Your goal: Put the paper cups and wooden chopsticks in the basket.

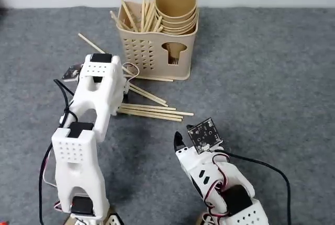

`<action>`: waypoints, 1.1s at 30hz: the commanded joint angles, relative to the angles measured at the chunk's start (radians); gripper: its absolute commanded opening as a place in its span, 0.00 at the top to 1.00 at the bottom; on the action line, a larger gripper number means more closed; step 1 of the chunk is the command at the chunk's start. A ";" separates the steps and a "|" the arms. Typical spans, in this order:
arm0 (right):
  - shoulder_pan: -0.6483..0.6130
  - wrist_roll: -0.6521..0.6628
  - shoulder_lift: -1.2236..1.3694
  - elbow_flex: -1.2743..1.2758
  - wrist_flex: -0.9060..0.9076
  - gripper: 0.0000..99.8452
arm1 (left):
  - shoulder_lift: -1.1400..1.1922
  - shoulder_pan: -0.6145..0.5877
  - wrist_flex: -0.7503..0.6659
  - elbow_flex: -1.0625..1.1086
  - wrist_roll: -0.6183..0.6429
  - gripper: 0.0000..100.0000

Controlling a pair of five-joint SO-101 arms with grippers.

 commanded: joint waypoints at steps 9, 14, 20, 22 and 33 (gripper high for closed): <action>-0.002 -0.006 -0.013 -0.014 -0.025 0.89 | 0.002 0.009 0.100 -0.019 -0.094 0.84; -0.002 -0.006 -0.013 -0.015 -0.025 0.89 | 0.074 0.002 0.120 -0.021 -0.095 0.84; -0.002 -0.006 -0.013 -0.015 -0.025 0.89 | 0.104 -0.002 0.133 -0.028 -0.097 0.84; -0.002 -0.006 -0.013 -0.015 -0.025 0.89 | 0.104 -0.002 0.133 -0.028 -0.121 0.84; -0.002 -0.006 -0.013 -0.014 -0.025 0.89 | 0.107 -0.150 0.135 -0.245 -0.144 0.99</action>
